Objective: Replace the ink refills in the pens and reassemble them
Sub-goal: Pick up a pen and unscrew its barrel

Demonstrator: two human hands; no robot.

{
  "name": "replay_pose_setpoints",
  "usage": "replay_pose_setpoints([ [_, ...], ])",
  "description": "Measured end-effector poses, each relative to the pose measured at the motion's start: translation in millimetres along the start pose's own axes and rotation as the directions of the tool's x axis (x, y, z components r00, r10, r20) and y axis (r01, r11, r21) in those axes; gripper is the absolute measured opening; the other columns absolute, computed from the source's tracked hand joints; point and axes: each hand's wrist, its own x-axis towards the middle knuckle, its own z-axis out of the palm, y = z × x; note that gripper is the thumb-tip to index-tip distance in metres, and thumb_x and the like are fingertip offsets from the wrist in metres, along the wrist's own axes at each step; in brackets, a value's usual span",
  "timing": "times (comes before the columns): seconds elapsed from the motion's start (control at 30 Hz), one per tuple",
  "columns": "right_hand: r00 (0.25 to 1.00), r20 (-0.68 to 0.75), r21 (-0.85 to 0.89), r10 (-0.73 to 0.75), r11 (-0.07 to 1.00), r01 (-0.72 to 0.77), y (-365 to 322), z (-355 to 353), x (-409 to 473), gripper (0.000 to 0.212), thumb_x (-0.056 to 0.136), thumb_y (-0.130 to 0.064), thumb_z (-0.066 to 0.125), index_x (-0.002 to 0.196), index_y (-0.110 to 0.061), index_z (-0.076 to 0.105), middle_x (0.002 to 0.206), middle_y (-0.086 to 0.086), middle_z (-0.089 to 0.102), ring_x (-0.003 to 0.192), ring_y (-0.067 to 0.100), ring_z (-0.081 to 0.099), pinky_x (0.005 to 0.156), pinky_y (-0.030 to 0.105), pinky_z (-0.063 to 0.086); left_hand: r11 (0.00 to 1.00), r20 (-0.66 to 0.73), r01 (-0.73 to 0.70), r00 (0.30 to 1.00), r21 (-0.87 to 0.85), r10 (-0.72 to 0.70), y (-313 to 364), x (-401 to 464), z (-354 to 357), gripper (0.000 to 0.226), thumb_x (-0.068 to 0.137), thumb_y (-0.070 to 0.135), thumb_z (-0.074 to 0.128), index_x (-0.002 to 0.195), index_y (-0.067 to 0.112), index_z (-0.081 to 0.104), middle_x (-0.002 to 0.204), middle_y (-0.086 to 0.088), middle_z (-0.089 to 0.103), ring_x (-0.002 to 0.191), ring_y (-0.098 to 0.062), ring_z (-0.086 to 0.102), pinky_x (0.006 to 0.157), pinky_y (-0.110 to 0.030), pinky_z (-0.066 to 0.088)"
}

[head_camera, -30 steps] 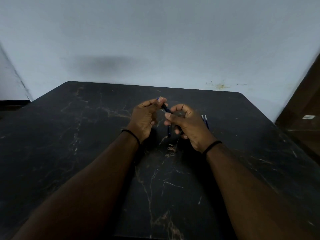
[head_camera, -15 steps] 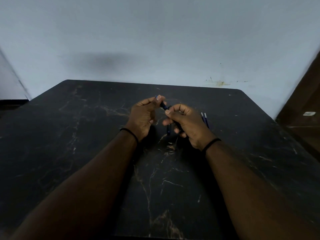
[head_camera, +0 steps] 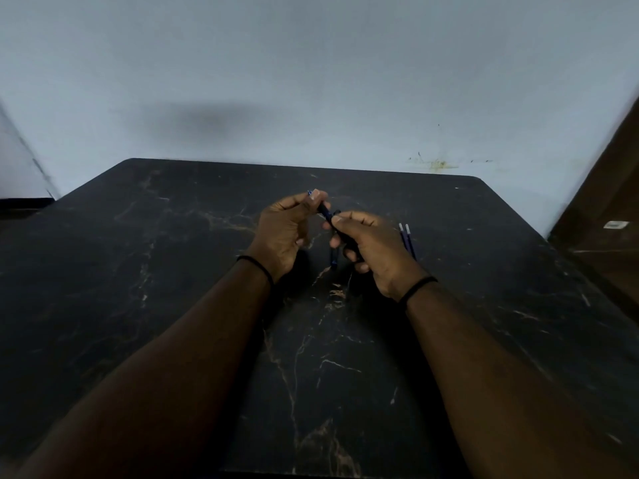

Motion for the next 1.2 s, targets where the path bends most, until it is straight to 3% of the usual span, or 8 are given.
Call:
replay_pose_setpoints([
  [0.4, 0.985, -0.102, 0.033, -0.136, 0.99, 0.14, -0.7, 4.8, -1.3, 0.011, 0.09, -0.006, 0.072, 0.098, -0.006, 0.064, 0.082, 0.015, 0.069, 0.043, -0.003, 0.055, 0.038, 0.013, 0.035, 1.0, -0.013, -0.013, 1.0, 0.003, 0.013, 1.4, 0.0, -0.4, 0.012, 0.091, 0.022, 0.064, 0.087, 0.015, 0.073, 0.083, -0.001, 0.074, 0.037, -0.004, 0.027, 0.036, -0.016, 0.021],
  [0.5, 0.982, -0.108, -0.016, -0.156, 0.988, 0.155, 0.3, 3.6, 0.0, 0.008, 0.094, -0.021, 0.07, 0.094, -0.013, 0.07, 0.076, 0.009, 0.071, 0.045, -0.002, 0.052, 0.042, 0.011, 0.035, 1.0, -0.01, -0.015, 1.0, -0.01, 0.015, 0.9, 0.1, -0.8, 0.013, 0.087, 0.026, 0.069, 0.087, 0.014, 0.074, 0.083, -0.004, 0.071, 0.037, -0.005, 0.027, 0.036, -0.016, 0.022],
  [0.6, 0.983, -0.125, -0.136, -0.134, 0.984, 0.116, 2.7, 2.5, 1.8, 0.029, 0.102, -0.036, 0.055, 0.092, -0.018, 0.076, 0.073, 0.002, 0.073, 0.048, 0.003, 0.045, 0.046, 0.018, 0.033, 1.0, -0.007, -0.02, 1.0, -0.014, 0.02, 0.2, 0.4, -0.7, 0.025, 0.073, 0.034, 0.073, 0.087, 0.014, 0.074, 0.084, -0.004, 0.072, 0.037, -0.005, 0.027, 0.036, -0.017, 0.021],
  [0.73, 0.98, -0.107, -0.16, -0.165, 0.976, 0.147, 2.9, 4.2, 2.3, 0.028, 0.103, -0.026, 0.054, 0.09, -0.015, 0.075, 0.072, -0.003, 0.071, 0.05, -0.004, 0.051, 0.049, 0.01, 0.037, 1.0, -0.005, -0.018, 1.0, -0.003, 0.018, -0.2, 0.6, -1.3, 0.018, 0.08, 0.03, 0.071, 0.089, 0.014, 0.074, 0.084, -0.004, 0.072, 0.039, -0.005, 0.027, 0.037, -0.019, 0.021],
  [0.87, 0.986, -0.052, -0.118, -0.16, 0.981, 0.153, 1.4, 1.6, 0.8, 0.013, 0.099, -0.021, 0.062, 0.088, -0.016, 0.067, 0.074, 0.005, 0.075, 0.044, 0.007, 0.05, 0.042, 0.015, 0.038, 1.0, -0.001, -0.02, 1.0, 0.006, 0.02, 0.5, 0.1, -1.2, 0.015, 0.088, 0.025, 0.066, 0.093, 0.012, 0.072, 0.084, -0.002, 0.072, 0.039, -0.006, 0.028, 0.037, -0.02, 0.023],
  [1.0, 0.985, -0.059, -0.005, -0.163, 0.987, 0.163, 1.2, 2.8, 1.1, 0.014, 0.092, -0.007, 0.071, 0.09, -0.016, 0.06, 0.077, 0.01, 0.072, 0.054, 0.003, 0.066, 0.044, 0.013, 0.042, 1.0, -0.006, -0.004, 1.0, 0.012, 0.004, 0.8, -1.1, -1.3, 0.018, 0.087, 0.025, 0.065, 0.095, 0.01, 0.072, 0.088, -0.005, 0.072, 0.04, -0.006, 0.028, 0.039, -0.021, 0.022],
  [1.1, 0.986, -0.077, -0.07, -0.151, 0.987, 0.146, 1.0, 3.4, 2.1, 0.008, 0.097, -0.023, 0.066, 0.091, -0.018, 0.068, 0.072, 0.006, 0.071, 0.049, 0.0, 0.056, 0.048, 0.013, 0.04, 1.0, -0.013, 0.003, 1.0, 0.021, -0.003, 1.7, -2.2, 0.2, 0.018, 0.087, 0.025, 0.067, 0.094, 0.01, 0.073, 0.088, -0.005, 0.072, 0.041, -0.006, 0.027, 0.039, -0.021, 0.021],
  [1.2, 0.99, -0.089, -0.137, -0.111, 0.986, 0.099, 1.8, 3.8, 2.3, 0.031, 0.104, -0.032, 0.052, 0.087, -0.019, 0.074, 0.066, 0.002, 0.069, 0.045, 0.0, 0.045, 0.052, 0.018, 0.033, 1.0, -0.021, 0.008, 1.0, 0.024, -0.008, 2.8, -3.1, 1.5, 0.014, 0.092, 0.021, 0.064, 0.093, 0.011, 0.072, 0.085, -0.003, 0.072, 0.042, -0.007, 0.026, 0.041, -0.022, 0.019],
])
